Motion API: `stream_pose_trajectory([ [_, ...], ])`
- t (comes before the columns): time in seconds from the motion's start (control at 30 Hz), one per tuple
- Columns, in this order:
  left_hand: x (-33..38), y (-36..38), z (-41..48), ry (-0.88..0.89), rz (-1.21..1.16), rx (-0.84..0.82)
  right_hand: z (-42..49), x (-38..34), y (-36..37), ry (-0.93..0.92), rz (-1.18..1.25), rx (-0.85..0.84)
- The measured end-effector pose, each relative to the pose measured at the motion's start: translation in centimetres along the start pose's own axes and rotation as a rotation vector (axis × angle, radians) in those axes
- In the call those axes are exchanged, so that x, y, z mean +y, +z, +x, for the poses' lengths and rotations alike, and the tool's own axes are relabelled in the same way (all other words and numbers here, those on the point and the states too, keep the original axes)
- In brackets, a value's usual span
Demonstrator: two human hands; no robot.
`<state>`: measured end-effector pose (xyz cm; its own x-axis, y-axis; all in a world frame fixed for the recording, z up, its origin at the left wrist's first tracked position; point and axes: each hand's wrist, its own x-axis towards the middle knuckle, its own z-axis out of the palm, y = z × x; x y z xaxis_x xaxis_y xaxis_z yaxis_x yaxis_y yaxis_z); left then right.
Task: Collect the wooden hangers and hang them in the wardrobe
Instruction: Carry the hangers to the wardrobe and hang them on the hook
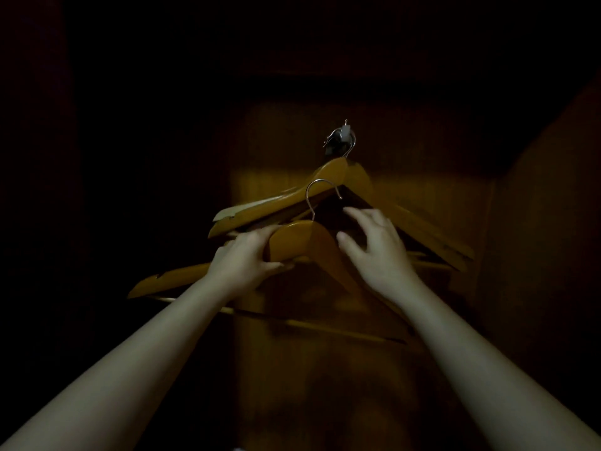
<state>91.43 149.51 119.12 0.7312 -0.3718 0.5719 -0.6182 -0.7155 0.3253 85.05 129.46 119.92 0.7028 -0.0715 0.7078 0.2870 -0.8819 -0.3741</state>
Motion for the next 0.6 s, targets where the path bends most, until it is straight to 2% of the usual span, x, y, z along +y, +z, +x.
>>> stream_pose_trajectory([
  [0.13,-0.2,0.5,-5.0,-0.048,-0.008,-0.047,-6.2,-2.3,2.1,0.069,0.085,-0.218],
  [0.3,-1.7,2.6,-11.2,-0.092,-0.05,-0.175,-12.2,-3.5,5.7,0.159,0.052,-0.252],
  [0.47,-5.2,4.6,-18.7,-0.18,-0.203,-0.462,-19.6,-4.0,10.3,0.232,0.134,-0.347],
  [0.6,-9.2,5.8,-24.9,-0.18,-0.145,-0.642,-25.1,-4.4,13.9,0.352,0.212,-0.461],
])
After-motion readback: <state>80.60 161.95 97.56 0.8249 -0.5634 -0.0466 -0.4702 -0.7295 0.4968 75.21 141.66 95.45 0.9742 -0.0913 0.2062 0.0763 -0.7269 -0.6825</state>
